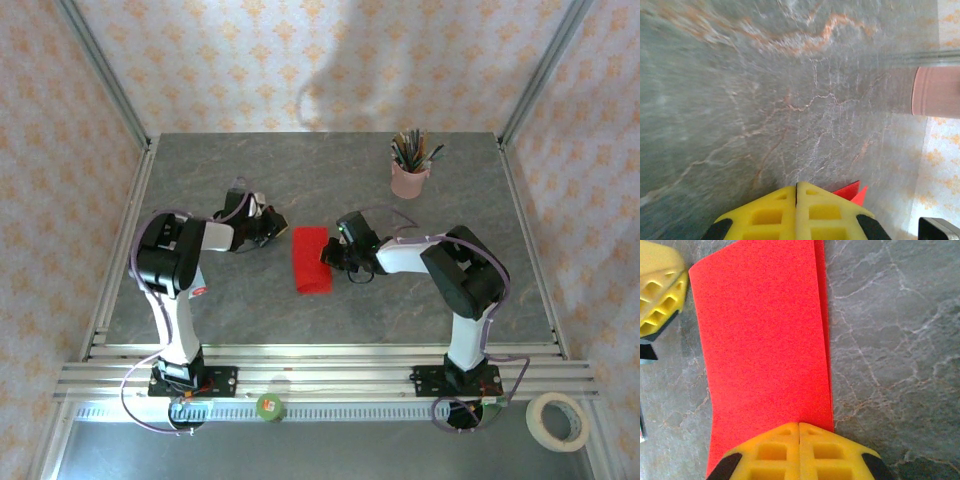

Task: Fold a paper plane with a square sheet of paper (pick it up from the middle)

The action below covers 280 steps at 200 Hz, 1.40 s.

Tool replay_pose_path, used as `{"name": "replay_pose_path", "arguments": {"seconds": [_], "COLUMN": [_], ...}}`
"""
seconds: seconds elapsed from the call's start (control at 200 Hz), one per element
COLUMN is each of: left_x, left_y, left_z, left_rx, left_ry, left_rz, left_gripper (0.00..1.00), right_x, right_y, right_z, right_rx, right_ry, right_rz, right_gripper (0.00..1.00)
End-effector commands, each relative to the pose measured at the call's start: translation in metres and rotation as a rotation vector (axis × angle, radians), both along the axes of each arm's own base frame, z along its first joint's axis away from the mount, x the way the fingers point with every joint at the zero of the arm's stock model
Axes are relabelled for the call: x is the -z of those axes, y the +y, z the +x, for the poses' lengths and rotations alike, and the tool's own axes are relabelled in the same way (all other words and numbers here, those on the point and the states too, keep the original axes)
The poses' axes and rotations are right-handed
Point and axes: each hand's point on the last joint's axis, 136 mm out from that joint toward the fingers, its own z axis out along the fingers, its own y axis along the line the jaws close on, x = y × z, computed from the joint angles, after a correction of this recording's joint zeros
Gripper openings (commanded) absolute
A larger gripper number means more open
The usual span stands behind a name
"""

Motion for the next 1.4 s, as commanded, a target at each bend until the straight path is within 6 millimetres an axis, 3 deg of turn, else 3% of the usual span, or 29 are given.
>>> {"name": "replay_pose_path", "arguments": {"seconds": [0.0, 0.11, 0.275, 0.39, 0.651, 0.891, 0.981, 1.076, 1.266, 1.396], "left_x": [-0.044, -0.056, -0.044, -0.035, 0.000, 0.020, 0.031, 0.045, 0.036, -0.002], "left_y": [0.000, -0.019, -0.056, -0.068, -0.062, -0.054, -0.046, -0.024, -0.005, -0.021], "left_z": [-0.010, -0.041, -0.093, -0.110, -0.129, -0.143, -0.150, -0.156, -0.163, -0.149], "left_rx": [0.000, 0.046, 0.132, 0.164, 0.172, 0.193, 0.189, 0.136, 0.076, 0.097], "left_ry": [-0.069, -0.059, 0.022, 0.054, 0.146, 0.213, 0.254, 0.302, 0.281, 0.170], "left_rz": [0.009, 0.005, -0.015, -0.001, 0.046, 0.100, 0.152, 0.240, 0.271, 0.183], "left_gripper": [0.00, 0.00, 0.00, 0.00, 0.00, 0.00, 0.00, 0.00, 0.00, 0.00], "right_x": [0.107, 0.107, 0.109, 0.108, 0.106, 0.106, 0.106, 0.107, 0.108, 0.109], "right_y": [-0.119, -0.118, -0.118, -0.118, -0.121, -0.120, -0.121, -0.122, -0.122, -0.123], "right_z": [-0.080, -0.079, -0.079, -0.079, -0.077, -0.076, -0.076, -0.076, -0.077, -0.078], "right_rx": [0.083, 0.081, 0.077, 0.074, 0.077, 0.078, 0.079, 0.080, 0.081, 0.078], "right_ry": [0.309, 0.308, 0.311, 0.310, 0.301, 0.301, 0.300, 0.302, 0.305, 0.305], "right_rz": [-0.521, -0.520, -0.526, -0.529, -0.546, -0.548, -0.551, -0.554, -0.555, -0.558], "right_gripper": [0.00, 0.00, 0.00, 0.00, 0.00, 0.00, 0.00, 0.00, 0.00, 0.00]}}
